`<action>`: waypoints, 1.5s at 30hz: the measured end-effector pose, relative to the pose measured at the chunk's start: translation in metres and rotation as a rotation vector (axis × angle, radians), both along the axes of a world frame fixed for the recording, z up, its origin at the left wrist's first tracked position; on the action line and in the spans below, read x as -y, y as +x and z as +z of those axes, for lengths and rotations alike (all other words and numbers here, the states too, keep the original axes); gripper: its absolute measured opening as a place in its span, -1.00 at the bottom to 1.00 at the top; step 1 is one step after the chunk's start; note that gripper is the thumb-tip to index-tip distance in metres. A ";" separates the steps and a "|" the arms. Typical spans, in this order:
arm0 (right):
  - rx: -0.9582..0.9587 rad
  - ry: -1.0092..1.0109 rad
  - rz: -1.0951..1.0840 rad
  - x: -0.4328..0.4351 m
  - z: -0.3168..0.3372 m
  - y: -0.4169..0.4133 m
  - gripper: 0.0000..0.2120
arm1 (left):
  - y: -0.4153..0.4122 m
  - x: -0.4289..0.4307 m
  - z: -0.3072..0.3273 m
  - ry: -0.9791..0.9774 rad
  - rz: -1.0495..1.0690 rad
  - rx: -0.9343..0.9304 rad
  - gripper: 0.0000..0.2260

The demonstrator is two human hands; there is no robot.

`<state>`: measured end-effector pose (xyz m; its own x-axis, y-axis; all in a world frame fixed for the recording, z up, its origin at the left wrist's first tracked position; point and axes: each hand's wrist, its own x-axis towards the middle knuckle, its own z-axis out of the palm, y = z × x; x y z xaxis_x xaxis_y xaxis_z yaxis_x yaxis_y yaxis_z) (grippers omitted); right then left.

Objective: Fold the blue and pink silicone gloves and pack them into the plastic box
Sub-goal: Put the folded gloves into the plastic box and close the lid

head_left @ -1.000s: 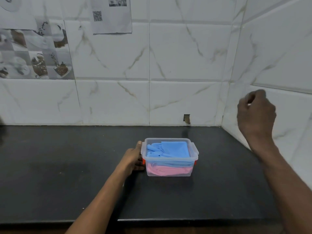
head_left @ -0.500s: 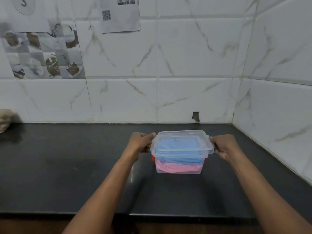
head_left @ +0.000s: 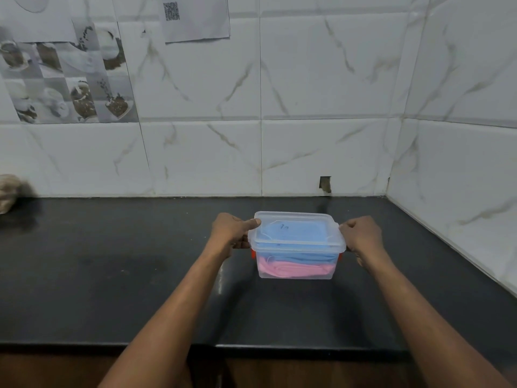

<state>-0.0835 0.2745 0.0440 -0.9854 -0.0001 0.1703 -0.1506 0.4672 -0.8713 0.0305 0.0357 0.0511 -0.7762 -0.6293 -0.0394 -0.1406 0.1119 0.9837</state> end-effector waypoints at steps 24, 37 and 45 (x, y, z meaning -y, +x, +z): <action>0.571 -0.471 0.214 -0.018 -0.009 -0.009 -0.77 | -0.001 0.014 -0.020 0.576 -0.160 0.210 -0.53; 0.090 -0.275 -0.036 0.009 -0.014 0.009 -0.60 | -0.003 -0.029 -0.013 0.323 0.088 -0.015 -0.94; 0.053 -0.247 -0.049 0.021 -0.021 0.021 -0.79 | -0.005 -0.034 -0.016 0.317 0.005 -0.088 -0.88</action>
